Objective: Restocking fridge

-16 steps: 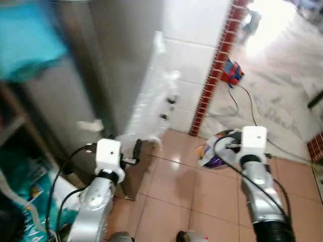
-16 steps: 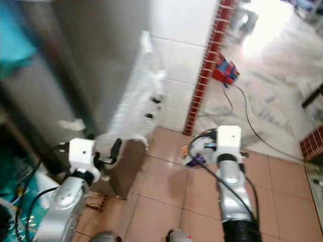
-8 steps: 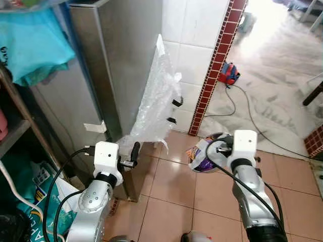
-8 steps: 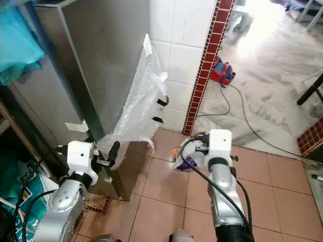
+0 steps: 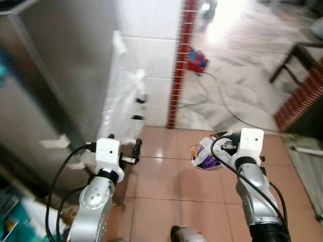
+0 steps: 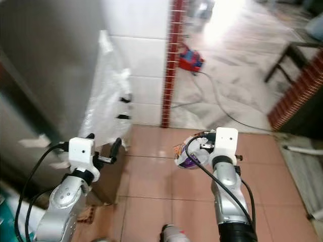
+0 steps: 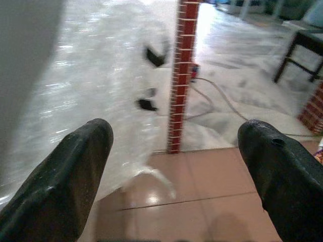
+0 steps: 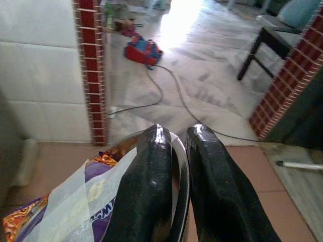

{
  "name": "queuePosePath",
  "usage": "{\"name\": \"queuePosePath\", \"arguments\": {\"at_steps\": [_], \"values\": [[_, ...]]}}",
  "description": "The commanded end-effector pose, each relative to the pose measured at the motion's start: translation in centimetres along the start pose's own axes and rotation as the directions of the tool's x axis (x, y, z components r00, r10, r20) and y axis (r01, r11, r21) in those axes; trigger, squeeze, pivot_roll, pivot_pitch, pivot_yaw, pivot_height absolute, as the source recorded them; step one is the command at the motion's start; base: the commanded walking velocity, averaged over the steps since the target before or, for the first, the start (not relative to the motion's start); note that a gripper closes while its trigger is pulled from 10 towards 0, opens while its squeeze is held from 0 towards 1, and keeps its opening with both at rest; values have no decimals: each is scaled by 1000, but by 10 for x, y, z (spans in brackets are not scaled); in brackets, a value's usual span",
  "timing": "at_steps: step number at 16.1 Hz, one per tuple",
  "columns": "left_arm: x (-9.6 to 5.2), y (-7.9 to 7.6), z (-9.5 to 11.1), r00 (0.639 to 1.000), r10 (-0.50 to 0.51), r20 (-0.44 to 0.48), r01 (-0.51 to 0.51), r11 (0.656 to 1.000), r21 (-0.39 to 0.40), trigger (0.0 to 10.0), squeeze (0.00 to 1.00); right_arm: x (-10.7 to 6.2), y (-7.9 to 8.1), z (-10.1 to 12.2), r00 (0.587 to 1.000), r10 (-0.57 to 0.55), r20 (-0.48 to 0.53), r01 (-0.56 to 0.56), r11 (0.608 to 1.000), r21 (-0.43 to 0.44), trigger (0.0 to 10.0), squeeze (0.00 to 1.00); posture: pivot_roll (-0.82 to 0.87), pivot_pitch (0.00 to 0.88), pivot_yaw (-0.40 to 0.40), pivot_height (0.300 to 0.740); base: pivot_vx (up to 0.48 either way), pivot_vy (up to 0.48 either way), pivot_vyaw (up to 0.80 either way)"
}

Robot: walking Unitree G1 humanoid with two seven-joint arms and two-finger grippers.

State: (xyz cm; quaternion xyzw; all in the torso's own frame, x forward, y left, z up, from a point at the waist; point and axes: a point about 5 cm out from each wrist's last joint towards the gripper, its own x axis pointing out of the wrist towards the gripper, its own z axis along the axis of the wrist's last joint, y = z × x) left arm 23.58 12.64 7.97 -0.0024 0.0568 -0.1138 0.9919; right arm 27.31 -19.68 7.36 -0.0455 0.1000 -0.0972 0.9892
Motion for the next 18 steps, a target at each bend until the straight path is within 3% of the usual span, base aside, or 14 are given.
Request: {"name": "queuePosePath", "arguments": {"at_steps": [1,5,6,14,18], "values": [[1,1,2,1000,-6,4,6,1000,8,10000,0,2,1,11,999,-1,45,1,1000,18,10000,0,57,0,11,740,0,480,-800],[0,0,3,1000,-3,5,3,1000,8,10000,0,0,3,11,999,5,49,-6,1000,16,10000,0,59,0,9,740,0,409,0],[0,0,3,1000,-8,6,8,999,37,10000,0,1,3,11,999,5,48,-6,1000,13,10000,0,60,0,9,740,0,0,0],[1,-2,9,999,26,41,-28,999,37,10000,0,1,2,10,999,-5,46,5,1000,3,10000,0,61,0,8,740,0,0,0],[3,-4,11,998,26,51,-28,999,39,10000,0,1,5,11,999,5,46,-5,1000,0,10000,0,60,0,9,740,0,-308,0]]}}
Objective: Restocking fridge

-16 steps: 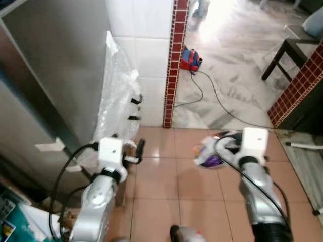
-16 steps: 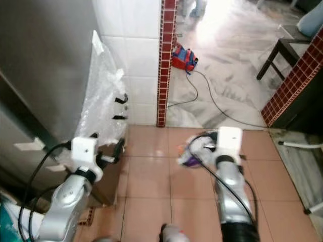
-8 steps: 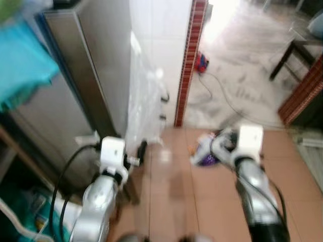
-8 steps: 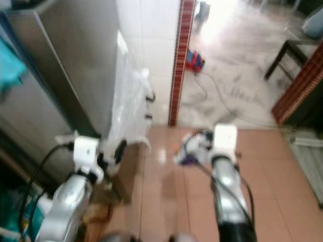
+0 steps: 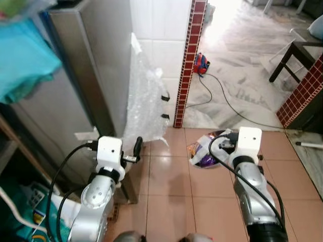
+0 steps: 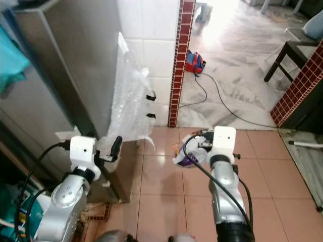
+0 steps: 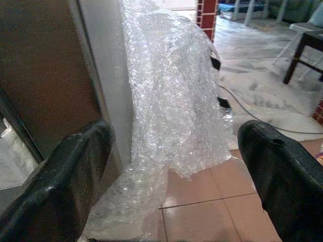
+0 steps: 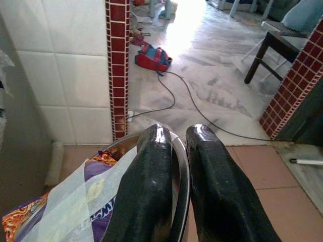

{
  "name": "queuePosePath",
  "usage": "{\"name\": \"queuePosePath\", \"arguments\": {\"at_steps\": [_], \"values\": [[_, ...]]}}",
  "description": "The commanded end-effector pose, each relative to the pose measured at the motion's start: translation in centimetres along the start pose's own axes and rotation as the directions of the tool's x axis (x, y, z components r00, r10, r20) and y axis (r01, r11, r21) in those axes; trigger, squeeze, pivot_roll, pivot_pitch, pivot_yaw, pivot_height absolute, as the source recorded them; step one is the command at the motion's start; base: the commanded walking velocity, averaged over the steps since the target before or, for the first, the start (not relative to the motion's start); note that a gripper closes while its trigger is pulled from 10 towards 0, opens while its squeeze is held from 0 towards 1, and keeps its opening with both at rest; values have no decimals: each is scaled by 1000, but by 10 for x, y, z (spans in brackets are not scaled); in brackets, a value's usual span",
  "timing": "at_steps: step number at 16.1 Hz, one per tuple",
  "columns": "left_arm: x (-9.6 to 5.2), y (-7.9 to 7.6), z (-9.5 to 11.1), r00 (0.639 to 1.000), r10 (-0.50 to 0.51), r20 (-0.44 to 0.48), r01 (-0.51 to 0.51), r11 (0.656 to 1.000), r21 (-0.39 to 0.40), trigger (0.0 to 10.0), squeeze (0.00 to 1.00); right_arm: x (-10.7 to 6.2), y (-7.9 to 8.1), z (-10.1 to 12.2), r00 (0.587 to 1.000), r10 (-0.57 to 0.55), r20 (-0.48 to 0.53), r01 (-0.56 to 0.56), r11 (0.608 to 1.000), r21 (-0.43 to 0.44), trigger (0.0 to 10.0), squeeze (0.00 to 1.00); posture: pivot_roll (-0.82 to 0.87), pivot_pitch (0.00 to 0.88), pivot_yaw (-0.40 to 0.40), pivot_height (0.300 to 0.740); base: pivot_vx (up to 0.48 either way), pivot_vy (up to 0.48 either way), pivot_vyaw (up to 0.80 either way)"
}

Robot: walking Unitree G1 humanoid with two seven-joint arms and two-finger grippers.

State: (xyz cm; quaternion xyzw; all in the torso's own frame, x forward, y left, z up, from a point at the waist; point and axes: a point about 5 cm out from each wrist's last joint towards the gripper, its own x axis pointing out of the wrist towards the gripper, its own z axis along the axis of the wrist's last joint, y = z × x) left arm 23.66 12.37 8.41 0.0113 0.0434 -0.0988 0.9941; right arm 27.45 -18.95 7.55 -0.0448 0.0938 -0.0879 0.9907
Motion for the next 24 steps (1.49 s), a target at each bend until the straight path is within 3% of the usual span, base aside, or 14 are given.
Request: {"name": "queuePosePath", "arguments": {"at_steps": [1,4,6,9,12,13,15,16,19,21,22,23,24], "values": [[2,-1,6,1000,0,26,0,1000,18,10000,0,2,-2,8,999,-13,32,13,1000,-2,10000,0,59,0,10,740,0,-244,0],[2,1,6,999,23,30,-23,1000,7,10000,0,2,-2,8,999,-13,32,13,1000,-2,10000,0,60,0,9,740,0,0,0],[4,14,6,990,135,33,-136,989,50,10000,0,3,-2,8,999,-11,32,11,1000,0,10000,0,59,0,8,740,0,0,0],[6,38,10,948,315,52,-318,946,62,10000,0,3,-2,8,999,-7,32,7,1000,-1,10000,0,59,0,5,740,0,0,0],[10,39,12,947,316,61,-319,946,64,10000,0,3,-1,7,1000,1,27,-1,1000,-1,10000,0,59,0,2,740,0,0,0],[12,37,12,954,296,53,-298,954,29,10000,0,3,-1,7,1000,5,25,-5,1000,0,10000,0,59,0,1,740,0,0,0],[14,10,14,997,52,56,-43,989,-141,10000,0,2,1,6,1000,23,18,-23,1000,6,10000,0,53,0,-1,740,0,0,0],[11,-9,4,994,-105,-17,103,988,-118,10000,0,2,2,5,999,35,12,-36,999,8,10000,0,54,0,-1,740,0,0,0],[5,-13,2,989,-148,-11,146,983,-111,10000,0,2,3,4,999,45,8,-46,999,12,10000,0,53,0,-2,740,0,0,0],[5,-3,3,995,-104,-7,103,991,-86,10000,0,2,4,4,999,49,6,-49,999,10,10000,0,57,0,-4,740,0,0,0],[8,14,8,999,45,26,-45,999,-22,10000,0,2,5,4,999,49,9,-49,999,7,10000,0,58,0,-5,740,0,0,0],[8,17,8,997,68,26,-68,998,-17,10000,0,2,5,4,999,49,9,-49,999,7,10000,0,58,0,-5,740,0,0,0],[8,28,11,986,160,50,-161,987,5,10000,0,2,5,4,999,45,11,-45,999,5,10000,0,59,0,-5,740,0,0,0]]}}
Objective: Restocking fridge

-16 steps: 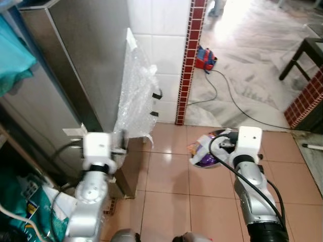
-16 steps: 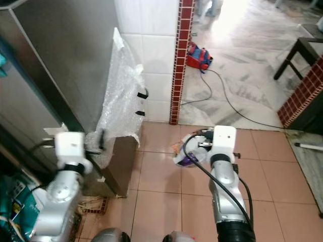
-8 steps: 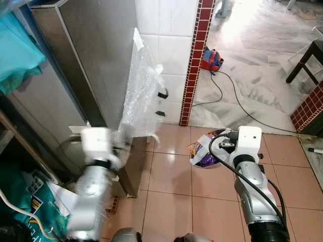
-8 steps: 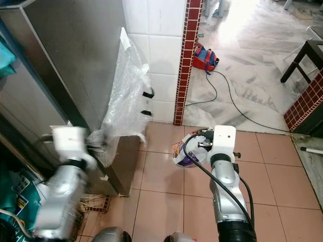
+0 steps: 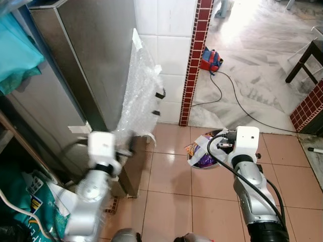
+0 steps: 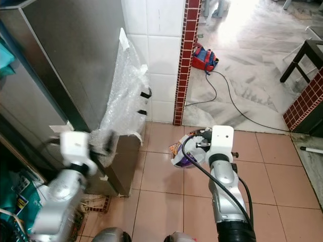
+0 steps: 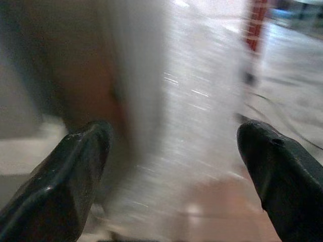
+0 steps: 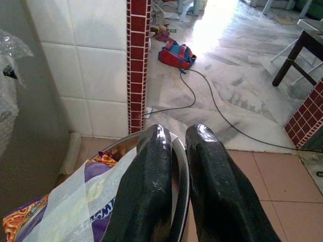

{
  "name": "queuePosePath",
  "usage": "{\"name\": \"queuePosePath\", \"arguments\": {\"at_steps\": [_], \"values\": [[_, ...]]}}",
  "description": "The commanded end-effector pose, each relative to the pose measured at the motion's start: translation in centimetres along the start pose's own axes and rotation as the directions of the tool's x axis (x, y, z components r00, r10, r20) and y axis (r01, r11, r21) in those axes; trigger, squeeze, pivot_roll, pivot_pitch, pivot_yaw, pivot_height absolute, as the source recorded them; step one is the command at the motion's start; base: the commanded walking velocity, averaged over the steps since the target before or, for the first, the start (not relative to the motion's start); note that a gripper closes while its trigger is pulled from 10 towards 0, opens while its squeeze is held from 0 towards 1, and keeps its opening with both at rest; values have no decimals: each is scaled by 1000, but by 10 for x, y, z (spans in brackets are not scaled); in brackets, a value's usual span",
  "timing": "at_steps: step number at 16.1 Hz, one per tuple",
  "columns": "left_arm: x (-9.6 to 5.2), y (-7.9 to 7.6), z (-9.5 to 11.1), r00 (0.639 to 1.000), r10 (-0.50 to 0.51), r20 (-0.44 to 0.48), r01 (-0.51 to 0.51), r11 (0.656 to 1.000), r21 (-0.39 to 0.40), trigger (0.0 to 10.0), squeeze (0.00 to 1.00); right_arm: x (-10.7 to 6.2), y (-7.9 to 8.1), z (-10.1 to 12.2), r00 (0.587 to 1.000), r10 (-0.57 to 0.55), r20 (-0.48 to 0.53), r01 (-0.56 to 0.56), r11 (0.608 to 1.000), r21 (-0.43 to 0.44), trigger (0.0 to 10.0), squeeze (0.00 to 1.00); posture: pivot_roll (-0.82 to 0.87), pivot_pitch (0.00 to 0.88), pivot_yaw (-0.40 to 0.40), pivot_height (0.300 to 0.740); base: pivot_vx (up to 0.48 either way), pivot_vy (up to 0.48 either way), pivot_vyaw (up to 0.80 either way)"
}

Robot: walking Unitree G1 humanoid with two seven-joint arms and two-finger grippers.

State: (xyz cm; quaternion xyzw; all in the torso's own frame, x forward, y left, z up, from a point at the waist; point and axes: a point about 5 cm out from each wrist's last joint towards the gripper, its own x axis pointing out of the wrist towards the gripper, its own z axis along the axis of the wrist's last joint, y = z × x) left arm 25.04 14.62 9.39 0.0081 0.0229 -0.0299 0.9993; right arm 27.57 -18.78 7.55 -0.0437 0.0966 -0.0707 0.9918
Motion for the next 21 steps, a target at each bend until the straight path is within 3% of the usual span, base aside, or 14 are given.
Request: {"name": "queuePosePath", "arguments": {"at_steps": [1,4,7,10,16,21], "values": [[1,8,4,997,69,31,-70,997,27,10000,0,2,2,4,1000,8,16,-8,1000,6,10000,0,59,0,-5,740,0,0,0],[1,16,7,990,133,48,-135,990,34,10000,0,2,2,4,1000,7,16,-7,1000,3,10000,0,60,0,-7,740,0,0,0],[1,30,9,964,260,61,-262,964,33,10000,0,1,4,7,999,17,27,-17,1000,2,10000,0,60,0,-11,740,0,0,0],[0,37,8,949,309,61,-312,949,35,10000,0,1,3,6,1000,18,24,-18,1000,-1,10000,0,64,0,-16,740,0,0,0],[18,30,5,957,287,45,-288,958,9,10000,0,5,7,12,999,39,32,-38,999,-7,10000,0,47,1,-36,740,0,0,0],[36,8,4,984,174,49,-173,985,-23,10000,0,7,10,13,998,63,31,-62,998,-11,10000,0,32,3,-44,740,0,0,0]]}}
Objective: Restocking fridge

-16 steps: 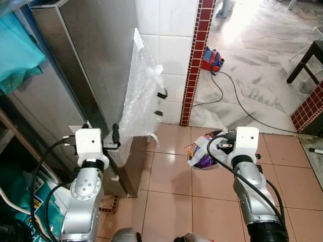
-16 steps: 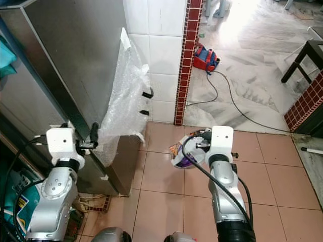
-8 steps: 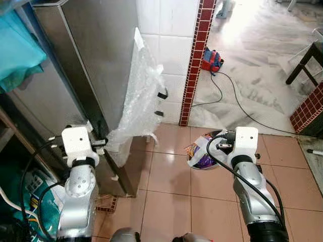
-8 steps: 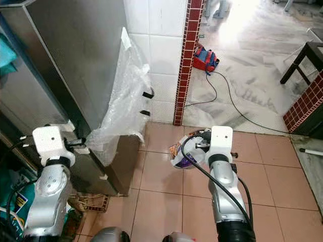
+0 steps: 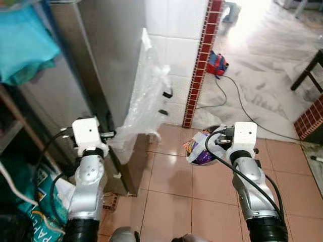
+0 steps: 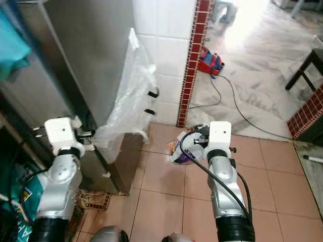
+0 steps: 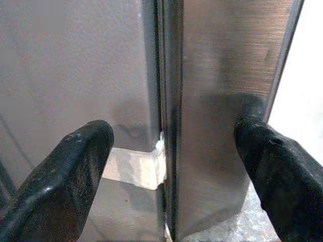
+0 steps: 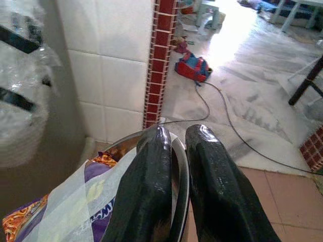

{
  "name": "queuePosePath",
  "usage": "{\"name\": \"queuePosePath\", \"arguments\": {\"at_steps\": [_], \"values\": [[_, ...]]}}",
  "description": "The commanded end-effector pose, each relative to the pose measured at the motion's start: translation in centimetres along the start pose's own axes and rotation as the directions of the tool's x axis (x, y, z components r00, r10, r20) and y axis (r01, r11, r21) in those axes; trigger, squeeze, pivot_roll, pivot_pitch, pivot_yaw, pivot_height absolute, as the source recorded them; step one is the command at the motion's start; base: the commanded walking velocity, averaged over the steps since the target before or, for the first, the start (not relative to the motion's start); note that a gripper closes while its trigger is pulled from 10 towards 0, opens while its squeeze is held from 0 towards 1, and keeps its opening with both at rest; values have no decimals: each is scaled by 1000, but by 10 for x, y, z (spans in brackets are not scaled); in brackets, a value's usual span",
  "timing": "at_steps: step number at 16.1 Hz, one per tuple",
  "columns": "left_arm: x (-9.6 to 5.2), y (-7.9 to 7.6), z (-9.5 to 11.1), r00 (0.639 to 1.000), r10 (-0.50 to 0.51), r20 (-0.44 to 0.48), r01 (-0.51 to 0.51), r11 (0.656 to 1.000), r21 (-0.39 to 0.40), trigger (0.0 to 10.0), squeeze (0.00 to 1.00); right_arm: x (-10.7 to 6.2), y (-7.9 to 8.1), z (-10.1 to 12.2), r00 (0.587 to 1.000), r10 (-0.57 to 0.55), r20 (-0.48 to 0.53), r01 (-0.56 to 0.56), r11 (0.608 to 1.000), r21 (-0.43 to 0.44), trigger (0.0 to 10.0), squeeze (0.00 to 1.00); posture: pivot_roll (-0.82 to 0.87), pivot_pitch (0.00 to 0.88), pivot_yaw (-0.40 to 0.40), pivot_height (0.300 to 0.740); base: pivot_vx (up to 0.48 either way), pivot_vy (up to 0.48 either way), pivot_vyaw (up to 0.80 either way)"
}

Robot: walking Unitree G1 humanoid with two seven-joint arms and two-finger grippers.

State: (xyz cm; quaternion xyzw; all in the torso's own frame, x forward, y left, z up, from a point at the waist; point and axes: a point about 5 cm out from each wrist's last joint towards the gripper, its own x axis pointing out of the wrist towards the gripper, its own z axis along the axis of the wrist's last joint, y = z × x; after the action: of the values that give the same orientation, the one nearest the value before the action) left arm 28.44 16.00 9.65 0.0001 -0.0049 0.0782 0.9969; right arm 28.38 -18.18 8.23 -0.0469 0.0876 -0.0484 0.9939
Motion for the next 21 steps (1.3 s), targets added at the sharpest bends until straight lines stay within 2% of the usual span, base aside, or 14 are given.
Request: {"name": "queuePosePath", "arguments": {"at_steps": [1,3,6,12,14,21], "values": [[2,-10,0,999,-50,-1,50,999,-5,10000,0,1,4,5,1000,20,10,-20,1000,-1,10000,0,32,3,-44,740,0,0,0],[3,-16,4,996,-88,21,88,996,-7,10000,0,0,4,4,1000,24,7,-23,1000,-2,10000,0,32,3,-44,740,0,0,0],[-3,-24,4,991,-130,33,130,992,-4,10000,0,1,4,3,1000,23,6,-23,1000,-2,10000,0,37,3,-41,740,0,0,0],[-5,-28,2,985,-169,35,168,986,13,10000,0,3,4,4,1000,23,8,-23,1000,-3,10000,0,38,0,-36,740,0,0,0],[-6,-33,3,977,-209,42,209,978,-4,10000,0,4,4,4,1000,22,9,-22,1000,-3,10000,0,38,0,-36,740,0,0,0],[3,-28,4,990,-134,52,132,991,36,10000,0,5,4,5,1000,15,13,-15,1000,-2,10000,0,31,0,-30,740,0,0,0]]}}
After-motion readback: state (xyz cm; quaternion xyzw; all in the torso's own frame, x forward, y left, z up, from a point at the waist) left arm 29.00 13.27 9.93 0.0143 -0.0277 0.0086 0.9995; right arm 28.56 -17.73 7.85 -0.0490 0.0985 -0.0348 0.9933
